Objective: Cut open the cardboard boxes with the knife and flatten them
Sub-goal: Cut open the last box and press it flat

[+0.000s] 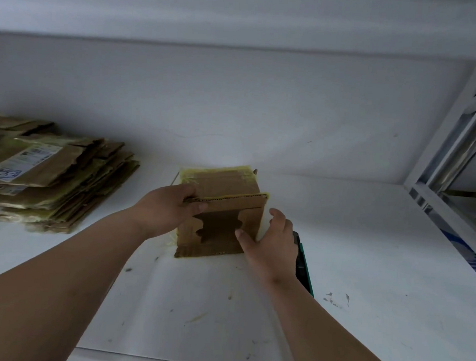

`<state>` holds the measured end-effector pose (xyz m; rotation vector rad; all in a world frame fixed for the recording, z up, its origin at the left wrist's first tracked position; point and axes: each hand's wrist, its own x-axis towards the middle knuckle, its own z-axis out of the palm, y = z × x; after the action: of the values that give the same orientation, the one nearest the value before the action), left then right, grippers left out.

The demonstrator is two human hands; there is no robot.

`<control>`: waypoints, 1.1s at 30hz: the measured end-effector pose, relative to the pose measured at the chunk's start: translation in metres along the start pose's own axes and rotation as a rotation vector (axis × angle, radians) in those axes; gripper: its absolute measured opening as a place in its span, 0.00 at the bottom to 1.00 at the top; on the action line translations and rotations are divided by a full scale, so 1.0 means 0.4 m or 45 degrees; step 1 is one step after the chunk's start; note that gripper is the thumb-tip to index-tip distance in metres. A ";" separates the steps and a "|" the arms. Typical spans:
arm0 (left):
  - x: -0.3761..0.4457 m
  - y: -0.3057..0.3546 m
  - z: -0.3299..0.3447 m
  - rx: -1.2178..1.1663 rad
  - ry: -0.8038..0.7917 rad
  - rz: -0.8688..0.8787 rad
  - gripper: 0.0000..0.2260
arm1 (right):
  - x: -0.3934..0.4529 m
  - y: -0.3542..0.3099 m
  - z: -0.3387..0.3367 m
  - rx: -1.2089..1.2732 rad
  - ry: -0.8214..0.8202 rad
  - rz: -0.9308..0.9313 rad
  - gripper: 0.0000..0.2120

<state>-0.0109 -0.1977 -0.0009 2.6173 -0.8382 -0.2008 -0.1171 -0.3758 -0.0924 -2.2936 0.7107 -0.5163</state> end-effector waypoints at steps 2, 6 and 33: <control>-0.001 -0.005 -0.001 -0.048 -0.004 -0.020 0.11 | 0.014 -0.014 0.008 0.011 0.022 -0.008 0.45; -0.004 -0.013 0.002 -0.106 0.005 -0.047 0.14 | 0.030 -0.046 0.031 -0.002 0.023 -0.008 0.47; 0.014 -0.022 0.078 -0.168 0.565 -0.358 0.29 | 0.024 -0.078 -0.063 0.505 -0.018 -0.028 0.17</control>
<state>-0.0095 -0.2042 -0.0332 2.5011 -0.2961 0.2370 -0.1124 -0.3743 -0.0515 -1.9337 0.5225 -0.5925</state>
